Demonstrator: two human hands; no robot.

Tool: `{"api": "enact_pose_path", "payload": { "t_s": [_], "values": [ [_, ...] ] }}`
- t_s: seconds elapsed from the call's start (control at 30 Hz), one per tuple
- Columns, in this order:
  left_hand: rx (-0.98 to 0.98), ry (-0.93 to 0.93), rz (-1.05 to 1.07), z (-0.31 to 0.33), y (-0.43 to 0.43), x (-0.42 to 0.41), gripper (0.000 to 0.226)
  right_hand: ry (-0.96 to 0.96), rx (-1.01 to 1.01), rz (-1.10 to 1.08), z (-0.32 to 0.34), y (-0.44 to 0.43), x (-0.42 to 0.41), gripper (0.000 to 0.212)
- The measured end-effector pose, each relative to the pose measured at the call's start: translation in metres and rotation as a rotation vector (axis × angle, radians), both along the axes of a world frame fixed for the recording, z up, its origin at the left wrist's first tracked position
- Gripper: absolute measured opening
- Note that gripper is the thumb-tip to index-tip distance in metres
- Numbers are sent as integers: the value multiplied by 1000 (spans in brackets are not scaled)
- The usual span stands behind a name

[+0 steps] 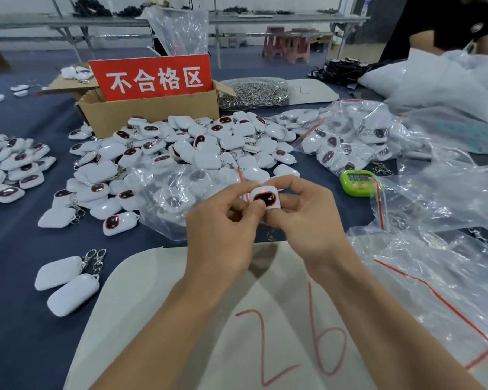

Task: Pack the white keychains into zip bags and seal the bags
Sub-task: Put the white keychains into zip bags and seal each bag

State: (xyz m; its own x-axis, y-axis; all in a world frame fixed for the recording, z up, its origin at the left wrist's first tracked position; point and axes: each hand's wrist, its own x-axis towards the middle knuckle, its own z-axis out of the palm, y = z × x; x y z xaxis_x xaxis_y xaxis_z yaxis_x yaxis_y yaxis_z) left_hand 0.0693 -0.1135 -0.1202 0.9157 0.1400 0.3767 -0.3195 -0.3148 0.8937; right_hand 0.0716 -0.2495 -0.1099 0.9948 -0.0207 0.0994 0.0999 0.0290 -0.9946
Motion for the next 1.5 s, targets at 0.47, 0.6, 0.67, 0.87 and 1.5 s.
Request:
{"api": "enact_pose_path", "payload": {
  "t_s": [0.47,0.6,0.67,0.87,1.5],
  "values": [
    [129,-106,0,-4,-2,-4,40,-383,-463,-263,6,-6,-6,41],
    [104,-120,-50,-5,2,0,34,-420,-454,-271,6,-9,-6,40],
    [78,-116,-61,-2,2,1,29,-411,-416,-254,8,-8,-5,39],
    [-46,9,-86,3,2,-2,41,-79,59,-166,9,-12,1,33],
    [109,-53,79,-5,12,4,42,70,56,54,10,-10,0,19]
  ]
}}
